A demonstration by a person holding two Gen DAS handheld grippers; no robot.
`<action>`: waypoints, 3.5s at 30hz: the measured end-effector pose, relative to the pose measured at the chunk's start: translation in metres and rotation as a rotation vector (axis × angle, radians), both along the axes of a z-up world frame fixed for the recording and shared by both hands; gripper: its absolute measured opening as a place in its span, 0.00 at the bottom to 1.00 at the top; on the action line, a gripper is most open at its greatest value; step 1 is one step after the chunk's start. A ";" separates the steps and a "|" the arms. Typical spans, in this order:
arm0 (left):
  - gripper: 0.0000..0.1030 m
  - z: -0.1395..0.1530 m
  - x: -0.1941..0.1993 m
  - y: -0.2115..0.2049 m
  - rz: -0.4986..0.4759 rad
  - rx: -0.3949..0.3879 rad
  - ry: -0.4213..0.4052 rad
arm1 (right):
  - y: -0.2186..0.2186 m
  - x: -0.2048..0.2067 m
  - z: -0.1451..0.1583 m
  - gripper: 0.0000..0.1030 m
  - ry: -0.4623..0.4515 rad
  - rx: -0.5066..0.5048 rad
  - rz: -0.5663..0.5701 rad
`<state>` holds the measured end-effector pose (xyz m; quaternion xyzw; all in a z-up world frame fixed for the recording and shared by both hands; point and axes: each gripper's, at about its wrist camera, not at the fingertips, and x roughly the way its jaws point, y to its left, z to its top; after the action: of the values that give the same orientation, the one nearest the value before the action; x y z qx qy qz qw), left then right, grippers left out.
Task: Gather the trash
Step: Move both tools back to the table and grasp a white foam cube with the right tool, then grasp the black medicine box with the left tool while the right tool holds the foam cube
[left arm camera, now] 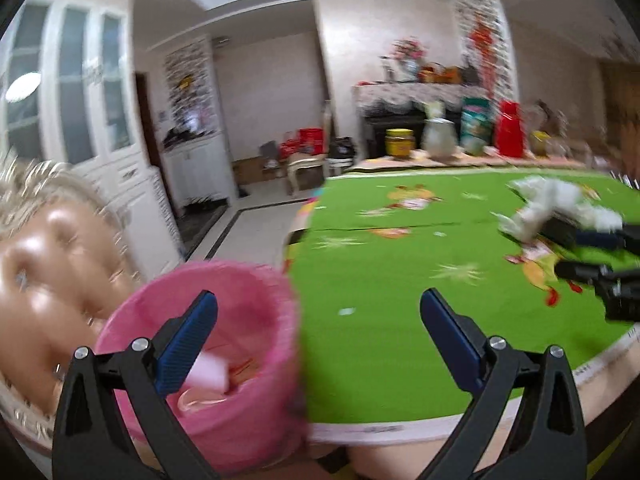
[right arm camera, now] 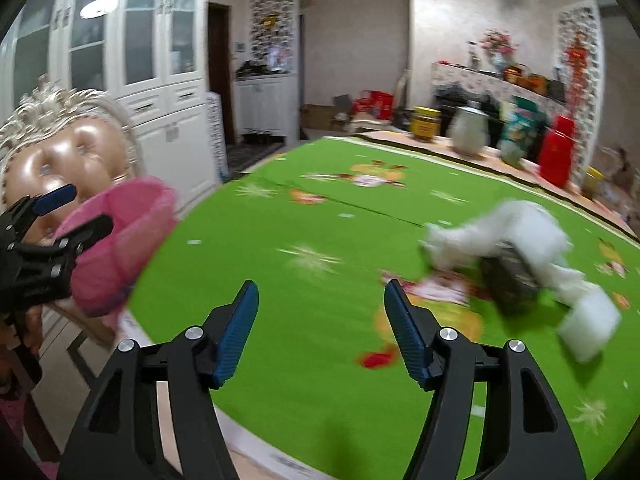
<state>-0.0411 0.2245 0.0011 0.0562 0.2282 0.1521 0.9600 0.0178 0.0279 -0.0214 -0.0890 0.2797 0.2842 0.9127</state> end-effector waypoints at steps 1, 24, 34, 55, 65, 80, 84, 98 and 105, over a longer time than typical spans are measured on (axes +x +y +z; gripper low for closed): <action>0.95 -0.001 0.006 -0.015 -0.026 0.016 0.004 | -0.015 0.004 0.000 0.61 0.005 0.001 -0.034; 0.95 -0.015 0.118 -0.225 -0.427 -0.035 0.116 | -0.231 0.091 -0.030 0.75 0.122 0.013 -0.482; 0.95 -0.027 0.142 -0.231 -0.385 -0.064 0.166 | -0.221 0.140 -0.048 0.84 0.187 -0.080 -0.442; 0.95 -0.031 0.201 -0.295 -0.401 -0.014 0.186 | -0.287 0.091 -0.011 0.62 -0.016 0.256 -0.536; 0.95 -0.040 0.234 -0.306 -0.360 -0.054 0.209 | -0.287 0.083 -0.002 0.62 -0.072 0.283 -0.541; 0.95 -0.058 0.263 -0.303 -0.355 -0.103 0.278 | -0.291 0.090 -0.011 0.62 -0.020 0.306 -0.580; 0.85 -0.065 0.271 -0.299 -0.387 -0.154 0.332 | -0.289 0.093 -0.015 0.62 0.004 0.298 -0.577; 0.30 -0.069 0.268 -0.281 -0.467 -0.268 0.373 | -0.276 0.098 -0.025 0.62 0.035 0.227 -0.560; 0.85 -0.060 0.261 -0.277 -0.422 -0.274 0.319 | -0.278 0.097 -0.022 0.62 0.035 0.246 -0.557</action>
<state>0.2203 -0.0530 -0.0591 -0.0046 0.3780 -0.0940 0.9210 0.1148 -0.2506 -0.0438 0.1073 0.2726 0.0563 0.9545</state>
